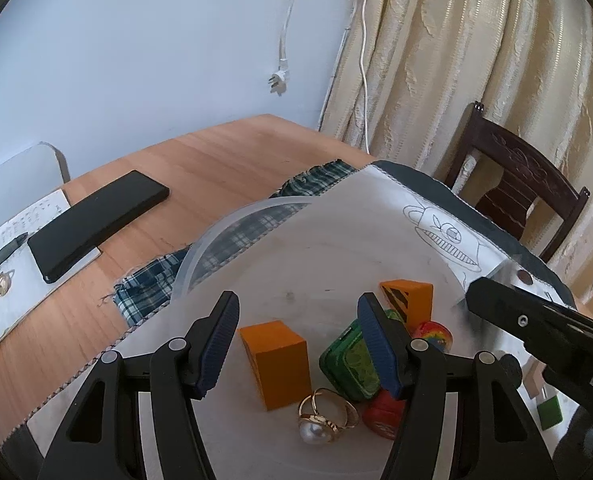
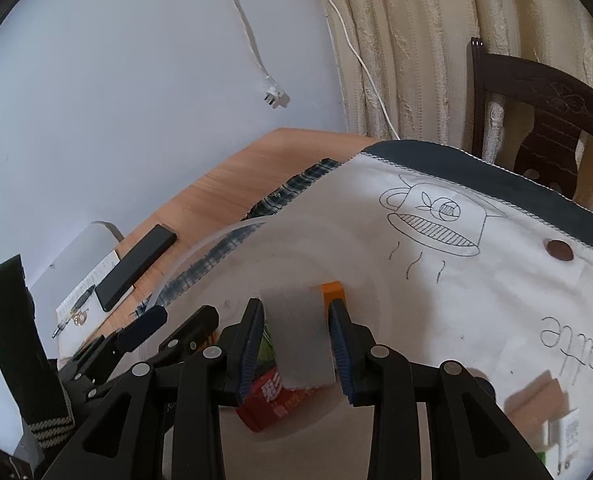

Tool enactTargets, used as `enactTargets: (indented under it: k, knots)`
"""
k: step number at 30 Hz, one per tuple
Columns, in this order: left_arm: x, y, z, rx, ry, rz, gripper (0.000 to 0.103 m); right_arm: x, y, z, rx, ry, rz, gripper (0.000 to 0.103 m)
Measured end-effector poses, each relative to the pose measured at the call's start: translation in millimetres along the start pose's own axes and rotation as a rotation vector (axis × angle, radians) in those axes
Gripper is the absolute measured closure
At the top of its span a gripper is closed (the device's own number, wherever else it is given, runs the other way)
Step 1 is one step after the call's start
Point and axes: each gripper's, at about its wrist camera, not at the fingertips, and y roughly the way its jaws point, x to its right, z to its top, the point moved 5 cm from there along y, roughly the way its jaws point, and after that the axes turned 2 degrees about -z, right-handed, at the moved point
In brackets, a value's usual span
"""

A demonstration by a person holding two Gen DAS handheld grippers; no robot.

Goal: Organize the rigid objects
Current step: 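Lower the grey block into the clear bowl and open the right tool, then withdraw both tools from the bowl toward the remaining objects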

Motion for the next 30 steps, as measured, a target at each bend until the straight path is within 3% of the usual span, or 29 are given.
enactTargets:
  k: [2, 30]
  knots:
    - [0.0, 0.1, 0.1, 0.002, -0.001, 0.002, 0.04, 1.2, 0.9, -0.4, 0.002, 0.008, 0.003, 0.052]
    - [6.4, 2.9, -2.4, -0.006, 0.039, 0.01, 0.04, 43.0, -15.3, -42.5, -0.06, 0.084, -0.067, 0.052]
